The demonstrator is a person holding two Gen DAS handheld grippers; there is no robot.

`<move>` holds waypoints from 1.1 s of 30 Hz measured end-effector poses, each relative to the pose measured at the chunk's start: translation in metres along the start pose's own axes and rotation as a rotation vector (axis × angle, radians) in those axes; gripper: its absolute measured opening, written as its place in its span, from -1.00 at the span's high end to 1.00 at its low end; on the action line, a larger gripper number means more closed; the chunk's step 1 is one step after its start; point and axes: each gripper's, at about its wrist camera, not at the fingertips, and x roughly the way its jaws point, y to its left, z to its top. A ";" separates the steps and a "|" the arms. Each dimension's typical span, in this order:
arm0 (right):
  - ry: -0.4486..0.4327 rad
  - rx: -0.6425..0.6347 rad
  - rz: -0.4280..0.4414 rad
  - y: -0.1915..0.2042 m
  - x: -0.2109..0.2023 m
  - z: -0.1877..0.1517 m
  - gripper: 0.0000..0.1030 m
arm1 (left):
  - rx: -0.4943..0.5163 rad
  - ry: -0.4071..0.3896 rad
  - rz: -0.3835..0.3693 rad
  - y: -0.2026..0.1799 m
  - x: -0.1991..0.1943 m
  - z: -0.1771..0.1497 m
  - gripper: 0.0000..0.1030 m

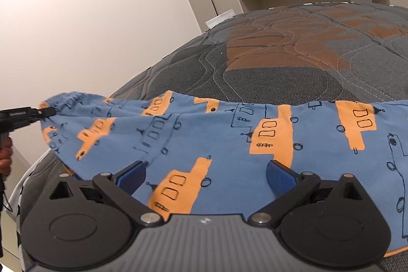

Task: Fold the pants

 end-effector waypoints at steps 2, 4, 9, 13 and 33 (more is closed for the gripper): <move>-0.004 -0.016 -0.004 0.000 0.003 -0.001 -0.99 | 0.009 0.066 0.025 0.005 0.013 -0.010 0.73; -0.006 -0.041 -0.011 0.002 0.003 -0.003 -1.00 | 0.012 0.109 0.042 0.009 0.028 -0.025 0.68; 0.000 -0.099 -0.014 0.004 -0.001 -0.005 -0.99 | 0.077 0.035 0.129 0.002 0.016 -0.039 -0.27; -0.013 -0.108 -0.025 0.000 -0.012 -0.007 -0.99 | 0.179 -0.075 0.193 -0.022 0.002 -0.021 -0.56; -0.103 0.005 -0.056 -0.057 -0.074 -0.017 -1.00 | 0.309 0.277 -0.314 -0.156 0.169 0.026 0.87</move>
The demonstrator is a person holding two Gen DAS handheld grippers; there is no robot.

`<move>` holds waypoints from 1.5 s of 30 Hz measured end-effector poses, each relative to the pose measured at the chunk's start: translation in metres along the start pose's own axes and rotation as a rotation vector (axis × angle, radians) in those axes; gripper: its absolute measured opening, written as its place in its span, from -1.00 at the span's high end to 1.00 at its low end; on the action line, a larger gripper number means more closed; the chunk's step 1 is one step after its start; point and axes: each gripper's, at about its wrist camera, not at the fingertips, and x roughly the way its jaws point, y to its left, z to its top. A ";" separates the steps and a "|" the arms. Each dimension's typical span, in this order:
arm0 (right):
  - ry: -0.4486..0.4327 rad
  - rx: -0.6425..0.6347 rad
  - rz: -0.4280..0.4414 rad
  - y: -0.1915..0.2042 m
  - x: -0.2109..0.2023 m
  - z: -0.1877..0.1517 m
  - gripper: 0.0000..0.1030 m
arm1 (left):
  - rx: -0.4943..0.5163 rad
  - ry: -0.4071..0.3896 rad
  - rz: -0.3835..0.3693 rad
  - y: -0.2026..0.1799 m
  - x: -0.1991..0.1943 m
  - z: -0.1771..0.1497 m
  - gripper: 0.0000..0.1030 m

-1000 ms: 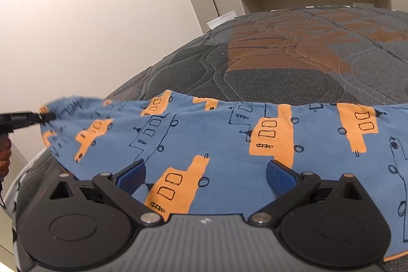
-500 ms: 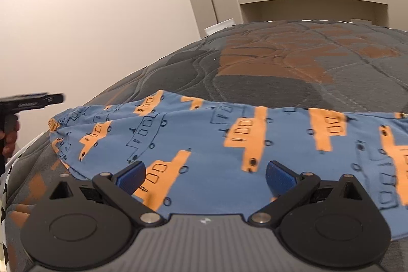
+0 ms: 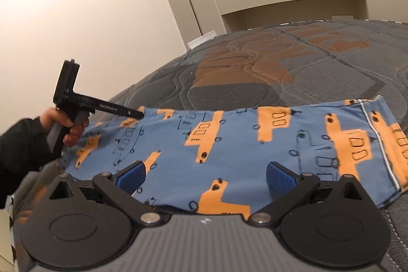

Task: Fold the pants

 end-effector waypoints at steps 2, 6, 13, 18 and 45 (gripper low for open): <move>-0.010 0.008 0.000 -0.004 -0.006 0.000 -1.00 | 0.012 -0.005 0.044 -0.007 -0.003 0.001 0.89; -0.026 0.024 -0.050 -0.012 -0.016 -0.003 -1.00 | 0.018 -0.015 0.120 -0.019 0.001 -0.001 0.89; -0.065 0.100 -0.174 -0.039 -0.050 -0.015 -1.00 | 0.072 -0.126 0.249 -0.053 -0.017 0.001 -0.50; -0.135 0.186 -0.296 -0.069 -0.080 -0.022 -1.00 | 0.091 -0.204 0.112 -0.107 -0.043 -0.005 -0.96; -0.086 0.366 -0.289 -0.142 -0.083 -0.019 0.47 | 0.182 -0.104 -0.099 -0.292 0.033 -0.010 -0.99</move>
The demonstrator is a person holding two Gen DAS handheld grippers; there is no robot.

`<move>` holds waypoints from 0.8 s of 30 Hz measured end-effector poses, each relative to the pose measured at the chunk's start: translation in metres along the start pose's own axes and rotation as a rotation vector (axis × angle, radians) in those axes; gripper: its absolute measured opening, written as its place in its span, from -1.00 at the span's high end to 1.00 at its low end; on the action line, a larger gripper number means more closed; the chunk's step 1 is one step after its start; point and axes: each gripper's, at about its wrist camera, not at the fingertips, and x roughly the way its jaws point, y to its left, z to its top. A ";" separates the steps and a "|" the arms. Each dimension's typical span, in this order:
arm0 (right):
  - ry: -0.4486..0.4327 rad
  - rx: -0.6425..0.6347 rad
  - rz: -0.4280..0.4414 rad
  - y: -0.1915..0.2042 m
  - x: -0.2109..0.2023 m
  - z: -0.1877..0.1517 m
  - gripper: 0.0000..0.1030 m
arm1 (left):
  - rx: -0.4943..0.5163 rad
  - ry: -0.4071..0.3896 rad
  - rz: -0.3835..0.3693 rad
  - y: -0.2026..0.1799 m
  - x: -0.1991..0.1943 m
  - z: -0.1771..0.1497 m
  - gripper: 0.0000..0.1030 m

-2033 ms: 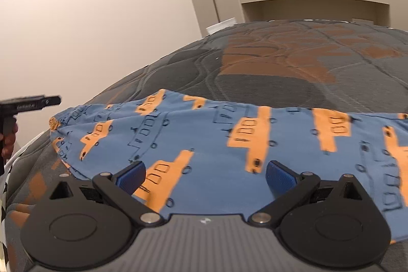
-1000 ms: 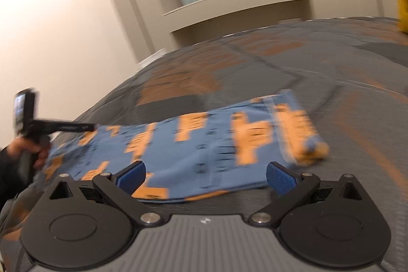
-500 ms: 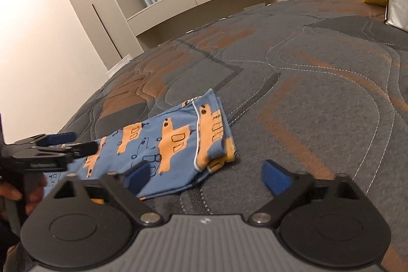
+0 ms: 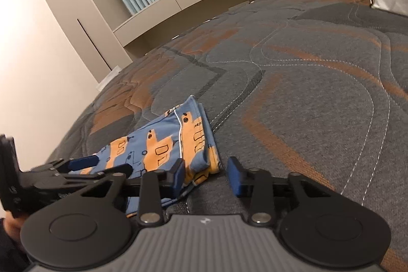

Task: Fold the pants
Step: 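Grasp the pants edge with the right gripper while the left gripper grasps the waistband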

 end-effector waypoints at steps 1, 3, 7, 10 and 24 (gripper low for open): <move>-0.003 -0.006 0.000 0.003 0.001 -0.001 0.50 | -0.024 -0.002 -0.017 0.002 -0.003 0.004 -0.99; -0.009 -0.027 -0.004 0.009 0.002 -0.003 0.62 | -0.083 -0.021 -0.078 0.007 -0.011 0.013 -0.99; -0.050 -0.148 -0.034 0.029 -0.001 -0.009 0.64 | -0.178 0.002 -0.227 0.007 -0.015 0.035 -0.99; -0.085 -0.273 -0.058 0.050 -0.004 -0.015 0.65 | -0.217 0.050 -0.324 -0.002 -0.008 0.051 -0.99; -0.150 -0.712 -0.148 0.118 0.006 -0.053 0.65 | -0.076 0.181 -0.246 -0.052 0.022 0.070 -0.21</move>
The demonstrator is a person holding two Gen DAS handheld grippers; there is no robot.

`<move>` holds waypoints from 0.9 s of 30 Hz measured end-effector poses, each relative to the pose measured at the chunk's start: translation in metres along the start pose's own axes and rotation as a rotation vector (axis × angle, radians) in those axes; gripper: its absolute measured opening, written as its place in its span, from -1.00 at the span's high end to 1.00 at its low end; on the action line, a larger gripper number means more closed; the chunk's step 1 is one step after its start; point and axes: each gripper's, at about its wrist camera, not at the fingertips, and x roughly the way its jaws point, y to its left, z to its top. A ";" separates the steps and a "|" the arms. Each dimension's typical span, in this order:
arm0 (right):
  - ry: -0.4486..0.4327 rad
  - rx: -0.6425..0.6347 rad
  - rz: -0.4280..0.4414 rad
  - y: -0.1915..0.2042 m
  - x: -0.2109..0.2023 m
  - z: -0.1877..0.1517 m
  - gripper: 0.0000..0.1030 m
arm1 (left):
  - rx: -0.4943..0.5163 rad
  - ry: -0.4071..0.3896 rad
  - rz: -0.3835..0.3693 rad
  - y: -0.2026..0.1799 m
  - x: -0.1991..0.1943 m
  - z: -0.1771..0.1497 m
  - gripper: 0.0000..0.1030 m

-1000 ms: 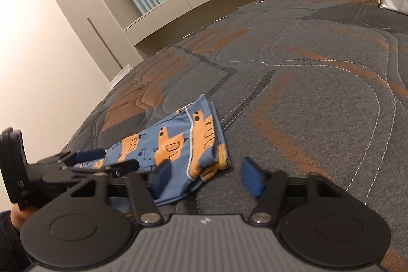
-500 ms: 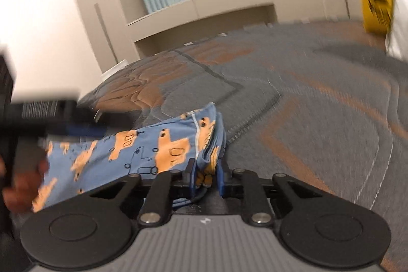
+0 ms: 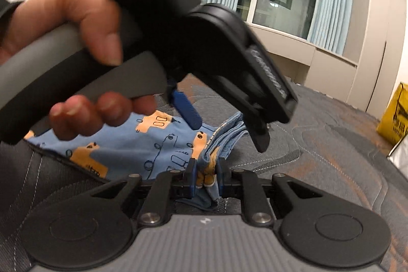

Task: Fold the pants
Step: 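Grasp the pants edge with the right gripper while the left gripper grasps the waistband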

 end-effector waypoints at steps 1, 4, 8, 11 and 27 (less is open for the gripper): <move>-0.003 -0.016 -0.006 0.003 0.000 0.000 0.65 | 0.014 0.004 0.019 -0.001 0.000 0.000 0.08; -0.020 -0.064 -0.026 0.013 -0.001 -0.001 0.66 | -0.017 0.025 0.013 0.005 0.000 0.001 0.68; -0.056 -0.122 -0.055 0.025 -0.007 0.002 0.66 | -0.076 -0.036 -0.026 0.022 -0.026 -0.004 0.70; -0.091 -0.115 -0.031 0.036 -0.015 0.013 0.66 | -0.109 -0.086 -0.037 0.039 -0.056 -0.012 0.71; -0.059 -0.228 0.241 0.166 -0.006 0.045 0.65 | -0.335 -0.120 0.030 0.184 -0.132 -0.102 0.69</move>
